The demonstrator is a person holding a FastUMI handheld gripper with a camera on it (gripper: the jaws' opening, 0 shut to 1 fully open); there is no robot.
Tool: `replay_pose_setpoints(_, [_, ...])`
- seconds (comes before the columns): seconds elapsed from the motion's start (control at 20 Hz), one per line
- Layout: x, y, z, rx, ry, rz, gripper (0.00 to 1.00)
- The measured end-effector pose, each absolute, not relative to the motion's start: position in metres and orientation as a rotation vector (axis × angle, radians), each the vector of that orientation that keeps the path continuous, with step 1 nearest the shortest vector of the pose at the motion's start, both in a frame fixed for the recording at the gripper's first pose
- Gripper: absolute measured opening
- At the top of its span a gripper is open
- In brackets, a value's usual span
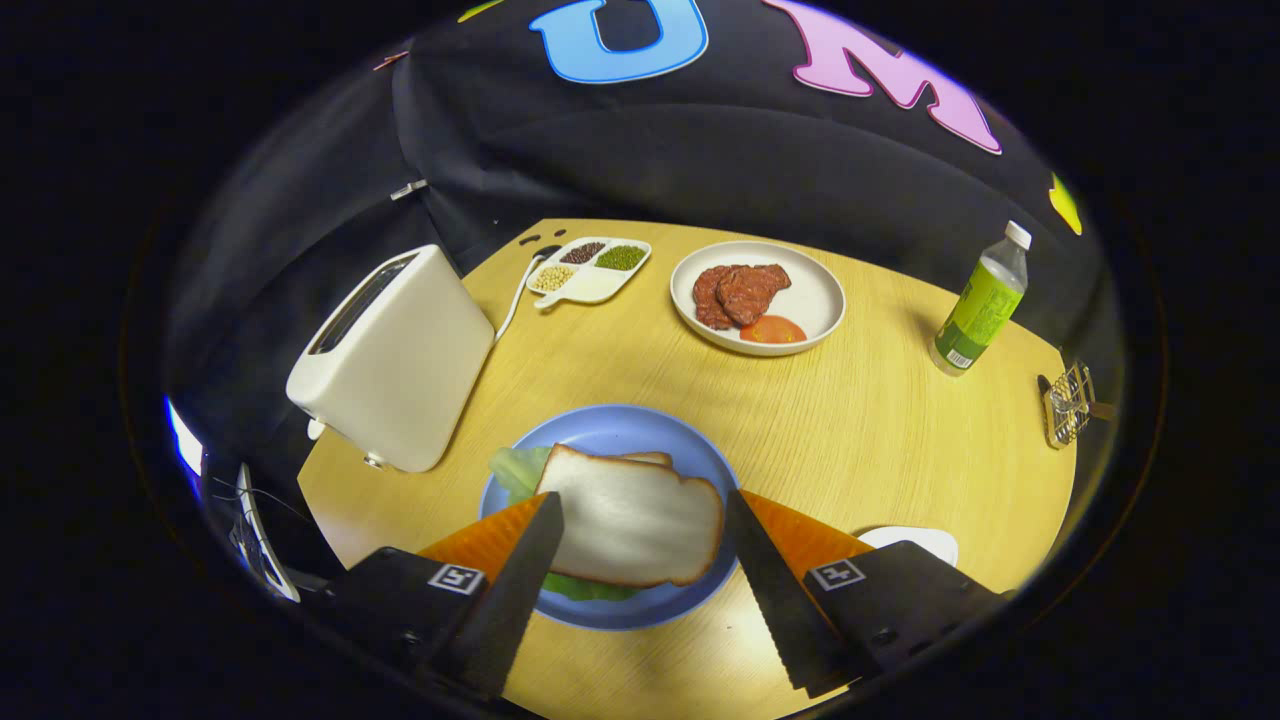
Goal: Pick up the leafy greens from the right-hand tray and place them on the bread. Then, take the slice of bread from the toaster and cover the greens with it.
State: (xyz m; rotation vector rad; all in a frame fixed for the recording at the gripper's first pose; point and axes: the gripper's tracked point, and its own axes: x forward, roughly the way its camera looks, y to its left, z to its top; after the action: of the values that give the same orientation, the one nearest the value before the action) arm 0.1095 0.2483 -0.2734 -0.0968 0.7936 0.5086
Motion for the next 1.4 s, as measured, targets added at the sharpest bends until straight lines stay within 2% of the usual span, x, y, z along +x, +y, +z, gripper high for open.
replay_pose_setpoints(0.25, [0.115, 0.232, -0.225, -0.099, 0.637, 0.475, 1.00])
replay_pose_setpoints(0.65, [0.126, 0.186, -0.087, -0.153, 0.263, 0.442, 1.00])
replay_pose_setpoints(0.95, [0.108, 0.118, 0.005, -0.079, 0.022, 0.282, 0.98])
replay_pose_setpoints(1.4, [0.053, 0.049, 0.016, -0.004, 0.004, 0.134, 0.98])
